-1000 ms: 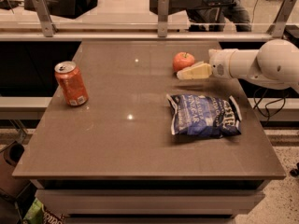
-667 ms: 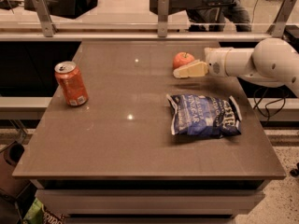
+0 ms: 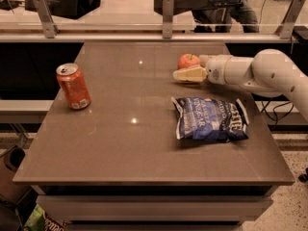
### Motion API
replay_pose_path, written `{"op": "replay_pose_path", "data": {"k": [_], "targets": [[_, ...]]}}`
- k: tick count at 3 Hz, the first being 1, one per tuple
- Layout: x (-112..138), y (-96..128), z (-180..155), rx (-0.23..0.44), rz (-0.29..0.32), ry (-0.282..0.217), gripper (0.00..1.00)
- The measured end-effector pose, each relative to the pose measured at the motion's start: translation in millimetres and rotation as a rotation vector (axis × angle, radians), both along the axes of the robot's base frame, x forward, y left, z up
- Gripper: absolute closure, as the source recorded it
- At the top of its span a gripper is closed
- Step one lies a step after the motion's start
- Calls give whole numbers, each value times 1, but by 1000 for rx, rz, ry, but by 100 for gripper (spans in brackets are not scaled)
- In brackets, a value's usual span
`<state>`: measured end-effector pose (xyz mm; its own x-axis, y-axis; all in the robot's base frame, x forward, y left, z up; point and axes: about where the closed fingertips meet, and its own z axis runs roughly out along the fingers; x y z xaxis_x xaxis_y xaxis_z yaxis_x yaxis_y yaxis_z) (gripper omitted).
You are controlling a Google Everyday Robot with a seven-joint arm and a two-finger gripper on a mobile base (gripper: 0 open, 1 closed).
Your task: Pick apple
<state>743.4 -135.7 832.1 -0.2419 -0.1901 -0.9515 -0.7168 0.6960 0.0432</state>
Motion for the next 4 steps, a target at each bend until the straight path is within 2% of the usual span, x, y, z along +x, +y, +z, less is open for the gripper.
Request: {"op": "replay_pose_path", "data": {"k": [3, 4], "targets": [[1, 10, -2, 3, 14, 3, 86], [1, 13, -2, 4, 18, 4, 100]]}}
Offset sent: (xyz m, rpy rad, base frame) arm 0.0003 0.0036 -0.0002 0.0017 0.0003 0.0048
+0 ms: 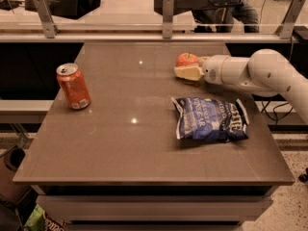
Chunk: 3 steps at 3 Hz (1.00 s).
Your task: Pick apple
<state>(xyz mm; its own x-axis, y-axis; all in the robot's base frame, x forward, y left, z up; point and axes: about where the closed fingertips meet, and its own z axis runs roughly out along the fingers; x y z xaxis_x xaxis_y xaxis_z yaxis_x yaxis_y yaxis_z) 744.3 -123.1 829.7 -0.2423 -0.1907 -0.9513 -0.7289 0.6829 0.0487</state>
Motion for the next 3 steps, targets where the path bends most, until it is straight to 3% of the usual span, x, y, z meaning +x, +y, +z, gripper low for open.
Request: {"op": "replay_pose_path", "data": {"k": [1, 3], "targets": [[0, 0, 0, 0, 0, 0, 100], [1, -11, 50, -26, -4, -46, 100]]}}
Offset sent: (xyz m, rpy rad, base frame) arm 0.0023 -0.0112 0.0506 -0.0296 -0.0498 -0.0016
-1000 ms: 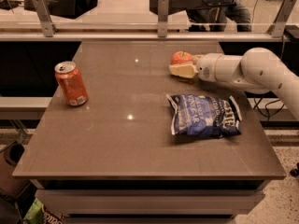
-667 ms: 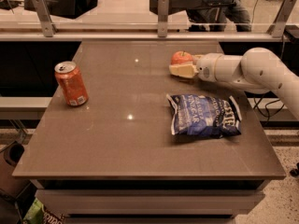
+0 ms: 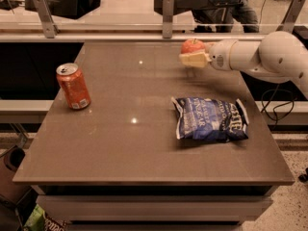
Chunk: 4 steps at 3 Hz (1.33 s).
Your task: Pick apple
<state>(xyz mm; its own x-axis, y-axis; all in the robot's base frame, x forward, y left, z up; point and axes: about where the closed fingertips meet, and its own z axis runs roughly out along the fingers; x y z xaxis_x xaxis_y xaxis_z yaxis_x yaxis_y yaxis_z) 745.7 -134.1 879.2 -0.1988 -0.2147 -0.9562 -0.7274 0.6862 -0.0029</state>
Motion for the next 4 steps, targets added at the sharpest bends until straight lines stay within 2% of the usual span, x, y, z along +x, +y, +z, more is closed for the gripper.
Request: {"op": "replay_pose_path", "data": {"k": [2, 4], "targets": [[-2, -14, 56, -52, 1, -45, 100], [-8, -12, 97, -108, 15, -90, 100]]}}
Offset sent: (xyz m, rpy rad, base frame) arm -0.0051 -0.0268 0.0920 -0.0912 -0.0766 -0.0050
